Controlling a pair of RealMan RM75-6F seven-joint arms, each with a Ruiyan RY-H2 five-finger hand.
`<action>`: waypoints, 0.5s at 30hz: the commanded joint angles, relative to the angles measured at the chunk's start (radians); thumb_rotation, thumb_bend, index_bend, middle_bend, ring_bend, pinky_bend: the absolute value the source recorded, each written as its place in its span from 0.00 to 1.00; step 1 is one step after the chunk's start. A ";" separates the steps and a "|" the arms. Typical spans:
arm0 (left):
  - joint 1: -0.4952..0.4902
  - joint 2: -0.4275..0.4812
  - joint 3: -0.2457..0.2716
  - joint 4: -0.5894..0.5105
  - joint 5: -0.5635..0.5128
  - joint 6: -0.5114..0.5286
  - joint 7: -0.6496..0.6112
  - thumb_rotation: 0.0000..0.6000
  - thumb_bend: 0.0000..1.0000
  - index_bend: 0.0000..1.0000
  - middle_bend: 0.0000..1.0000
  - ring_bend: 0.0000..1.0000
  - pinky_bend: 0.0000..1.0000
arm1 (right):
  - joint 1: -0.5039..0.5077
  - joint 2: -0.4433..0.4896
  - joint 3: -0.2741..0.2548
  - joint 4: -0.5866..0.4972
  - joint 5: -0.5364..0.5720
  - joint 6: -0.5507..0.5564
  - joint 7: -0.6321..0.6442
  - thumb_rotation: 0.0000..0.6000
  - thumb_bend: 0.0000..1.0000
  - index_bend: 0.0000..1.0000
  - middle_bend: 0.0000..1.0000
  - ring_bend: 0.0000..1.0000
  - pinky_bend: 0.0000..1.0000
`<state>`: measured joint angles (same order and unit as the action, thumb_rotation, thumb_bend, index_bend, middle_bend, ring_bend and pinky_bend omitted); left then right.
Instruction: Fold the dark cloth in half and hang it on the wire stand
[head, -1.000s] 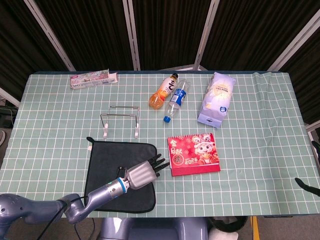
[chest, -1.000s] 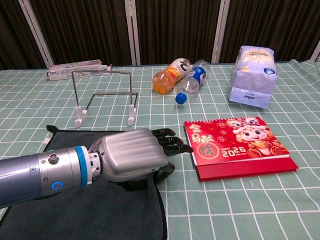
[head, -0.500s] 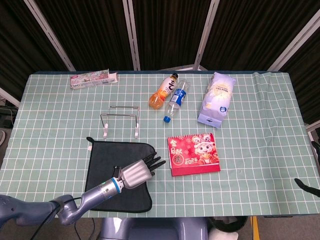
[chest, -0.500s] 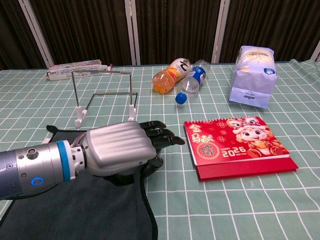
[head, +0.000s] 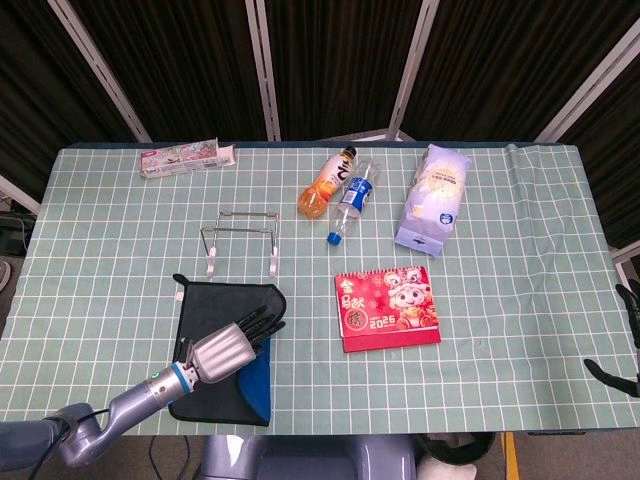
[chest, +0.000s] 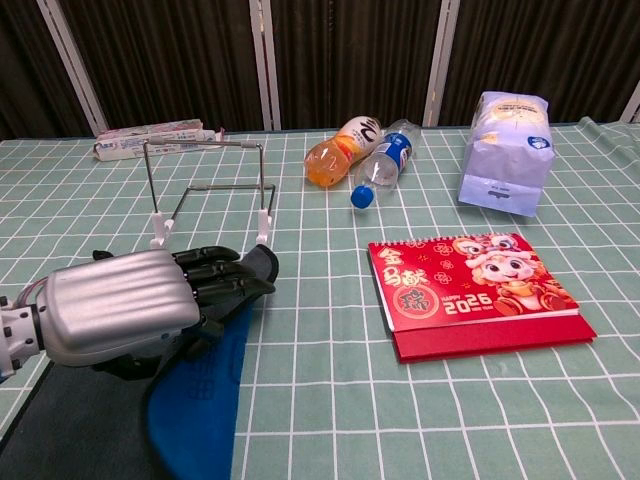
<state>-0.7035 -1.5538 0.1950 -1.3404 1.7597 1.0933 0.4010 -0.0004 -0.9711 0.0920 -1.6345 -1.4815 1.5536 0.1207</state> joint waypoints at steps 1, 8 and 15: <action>0.021 0.019 0.020 0.030 0.025 0.027 -0.028 1.00 0.48 0.67 0.00 0.00 0.00 | 0.000 0.000 -0.001 -0.002 -0.002 0.001 -0.003 1.00 0.00 0.00 0.00 0.00 0.00; 0.047 0.034 0.036 0.075 0.048 0.050 -0.068 1.00 0.48 0.67 0.00 0.00 0.00 | 0.000 -0.001 -0.003 -0.005 -0.005 0.002 -0.010 1.00 0.00 0.00 0.00 0.00 0.00; 0.072 0.045 0.048 0.111 0.059 0.063 -0.093 1.00 0.48 0.67 0.00 0.00 0.00 | 0.001 -0.002 -0.004 -0.005 -0.006 -0.001 -0.012 1.00 0.00 0.00 0.00 0.00 0.00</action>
<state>-0.6340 -1.5108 0.2412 -1.2324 1.8165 1.1547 0.3111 0.0007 -0.9727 0.0880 -1.6399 -1.4874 1.5527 0.1090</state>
